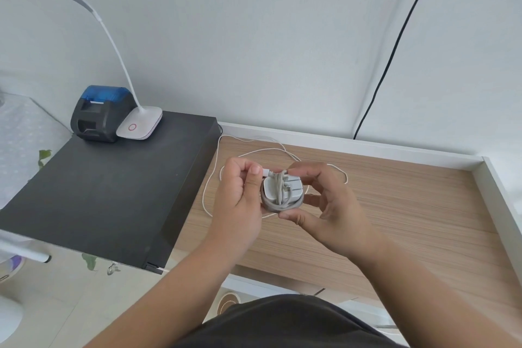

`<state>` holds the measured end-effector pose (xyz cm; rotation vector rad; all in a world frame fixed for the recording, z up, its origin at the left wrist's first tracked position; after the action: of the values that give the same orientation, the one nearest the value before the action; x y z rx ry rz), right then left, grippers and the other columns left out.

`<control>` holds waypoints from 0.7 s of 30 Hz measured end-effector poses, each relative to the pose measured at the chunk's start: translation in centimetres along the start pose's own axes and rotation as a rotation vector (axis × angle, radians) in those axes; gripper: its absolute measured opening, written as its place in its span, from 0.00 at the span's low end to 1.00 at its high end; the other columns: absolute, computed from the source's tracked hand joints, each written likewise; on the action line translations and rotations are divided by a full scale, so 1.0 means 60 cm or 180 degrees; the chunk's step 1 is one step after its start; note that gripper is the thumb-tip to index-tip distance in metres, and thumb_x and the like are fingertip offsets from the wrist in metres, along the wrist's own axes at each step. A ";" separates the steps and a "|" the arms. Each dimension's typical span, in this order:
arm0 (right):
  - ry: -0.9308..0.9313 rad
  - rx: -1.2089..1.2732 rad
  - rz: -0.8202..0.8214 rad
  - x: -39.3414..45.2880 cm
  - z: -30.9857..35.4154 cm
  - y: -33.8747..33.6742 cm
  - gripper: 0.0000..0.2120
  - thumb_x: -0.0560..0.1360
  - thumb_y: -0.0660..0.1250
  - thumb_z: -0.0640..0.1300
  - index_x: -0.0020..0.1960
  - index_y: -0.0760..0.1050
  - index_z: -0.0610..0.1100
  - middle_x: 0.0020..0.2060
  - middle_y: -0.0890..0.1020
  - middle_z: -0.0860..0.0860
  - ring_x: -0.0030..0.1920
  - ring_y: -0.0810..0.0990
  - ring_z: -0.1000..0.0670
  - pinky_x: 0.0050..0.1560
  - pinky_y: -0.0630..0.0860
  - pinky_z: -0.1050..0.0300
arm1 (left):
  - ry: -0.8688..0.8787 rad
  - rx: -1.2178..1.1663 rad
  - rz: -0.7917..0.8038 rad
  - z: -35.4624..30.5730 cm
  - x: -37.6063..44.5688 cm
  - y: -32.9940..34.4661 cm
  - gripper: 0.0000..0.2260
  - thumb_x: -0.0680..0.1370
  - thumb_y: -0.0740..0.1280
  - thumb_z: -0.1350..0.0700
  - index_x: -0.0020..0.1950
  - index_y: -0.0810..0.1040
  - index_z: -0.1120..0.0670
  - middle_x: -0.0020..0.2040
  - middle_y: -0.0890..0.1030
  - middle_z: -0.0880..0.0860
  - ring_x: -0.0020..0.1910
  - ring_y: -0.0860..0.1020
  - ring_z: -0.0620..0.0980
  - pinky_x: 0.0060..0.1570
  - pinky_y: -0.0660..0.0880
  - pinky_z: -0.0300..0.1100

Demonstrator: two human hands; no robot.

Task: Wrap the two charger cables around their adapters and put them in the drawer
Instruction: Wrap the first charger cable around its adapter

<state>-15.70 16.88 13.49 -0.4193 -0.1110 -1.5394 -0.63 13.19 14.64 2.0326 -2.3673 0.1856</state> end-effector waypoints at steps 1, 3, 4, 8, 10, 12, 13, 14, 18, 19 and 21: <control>-0.0011 0.0012 -0.0009 0.000 0.000 -0.001 0.26 0.67 0.76 0.48 0.61 0.70 0.48 0.58 0.77 0.53 0.61 0.78 0.47 0.55 0.80 0.48 | -0.0031 -0.0005 -0.0016 0.000 0.001 0.000 0.06 0.83 0.56 0.55 0.48 0.70 0.51 0.46 0.83 0.46 0.48 0.84 0.49 0.38 0.83 0.55; 0.0007 0.0015 -0.0008 0.000 -0.001 -0.002 0.26 0.67 0.77 0.49 0.60 0.70 0.49 0.58 0.78 0.53 0.60 0.78 0.47 0.54 0.80 0.46 | -0.0059 0.0026 -0.0046 -0.001 0.004 0.002 0.06 0.83 0.56 0.56 0.48 0.70 0.52 0.42 0.83 0.41 0.46 0.84 0.46 0.36 0.82 0.52; 0.0017 0.0017 -0.0003 0.001 -0.002 -0.002 0.26 0.67 0.77 0.50 0.60 0.70 0.49 0.57 0.78 0.53 0.60 0.78 0.47 0.54 0.80 0.45 | -0.0062 0.0059 -0.0067 -0.002 0.005 0.002 0.06 0.83 0.56 0.56 0.48 0.70 0.52 0.41 0.82 0.39 0.44 0.84 0.45 0.36 0.82 0.50; 0.0003 0.0070 0.0023 0.003 -0.004 -0.001 0.26 0.67 0.77 0.50 0.61 0.71 0.50 0.58 0.78 0.52 0.61 0.78 0.46 0.54 0.80 0.44 | -0.0165 0.0012 -0.0175 0.004 0.006 0.002 0.07 0.83 0.56 0.55 0.48 0.71 0.53 0.40 0.82 0.39 0.41 0.83 0.44 0.34 0.81 0.46; -0.0015 0.0113 0.0039 0.004 -0.004 0.000 0.26 0.67 0.76 0.52 0.61 0.70 0.53 0.58 0.77 0.53 0.61 0.77 0.46 0.53 0.80 0.43 | -0.0246 -0.0022 -0.0207 0.006 0.007 0.001 0.07 0.83 0.57 0.55 0.48 0.72 0.53 0.40 0.83 0.41 0.41 0.83 0.45 0.33 0.80 0.45; -0.0048 0.0162 0.0056 0.004 -0.006 0.000 0.25 0.67 0.76 0.50 0.61 0.70 0.53 0.58 0.77 0.53 0.61 0.77 0.46 0.53 0.80 0.42 | -0.0387 -0.0162 -0.0185 0.007 0.007 0.002 0.07 0.83 0.58 0.55 0.48 0.73 0.54 0.41 0.84 0.45 0.42 0.84 0.48 0.32 0.81 0.47; -0.0071 0.0213 0.0059 0.003 -0.007 0.000 0.25 0.67 0.76 0.48 0.61 0.70 0.52 0.58 0.77 0.53 0.62 0.77 0.46 0.54 0.80 0.42 | -0.0478 -0.0277 -0.0155 0.006 0.007 0.004 0.08 0.83 0.58 0.55 0.48 0.73 0.56 0.43 0.85 0.48 0.43 0.84 0.51 0.33 0.82 0.50; -0.0097 0.0284 0.0057 0.002 -0.008 -0.001 0.25 0.68 0.76 0.46 0.61 0.70 0.51 0.58 0.77 0.53 0.63 0.77 0.45 0.55 0.79 0.42 | -0.0544 -0.0369 -0.0104 0.004 0.007 0.006 0.08 0.83 0.59 0.55 0.49 0.74 0.57 0.45 0.85 0.51 0.44 0.84 0.54 0.36 0.82 0.52; -0.0027 0.0613 -0.0003 -0.002 -0.018 -0.005 0.25 0.66 0.77 0.39 0.60 0.71 0.47 0.58 0.77 0.48 0.62 0.76 0.44 0.58 0.78 0.44 | -0.0624 -0.0651 0.0139 0.005 0.007 0.010 0.12 0.82 0.58 0.52 0.54 0.74 0.60 0.53 0.83 0.55 0.49 0.83 0.58 0.42 0.82 0.57; 0.0051 0.0696 -0.0035 -0.002 -0.020 -0.006 0.25 0.66 0.77 0.40 0.59 0.71 0.47 0.57 0.78 0.49 0.61 0.77 0.45 0.59 0.77 0.45 | -0.0674 -0.0863 0.0231 0.010 0.007 0.012 0.14 0.82 0.58 0.50 0.57 0.74 0.59 0.56 0.82 0.55 0.51 0.82 0.57 0.45 0.81 0.58; 0.0274 0.0877 -0.0113 -0.001 -0.025 -0.010 0.25 0.64 0.79 0.43 0.58 0.72 0.48 0.55 0.79 0.51 0.59 0.78 0.46 0.58 0.78 0.46 | -0.0791 -0.1225 0.0500 0.024 0.007 0.015 0.19 0.81 0.58 0.45 0.63 0.73 0.58 0.59 0.80 0.54 0.55 0.80 0.56 0.52 0.79 0.57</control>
<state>-16.58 16.45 12.18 -0.1329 -0.2611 -1.5484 -1.48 12.79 13.19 1.7783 -2.4546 -0.5107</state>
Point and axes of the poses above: each hand's wrist, its own x-axis towards the middle knuckle, its own y-axis out of the palm, z = x × y, the point moved 5 cm from there along x, towards the middle knuckle
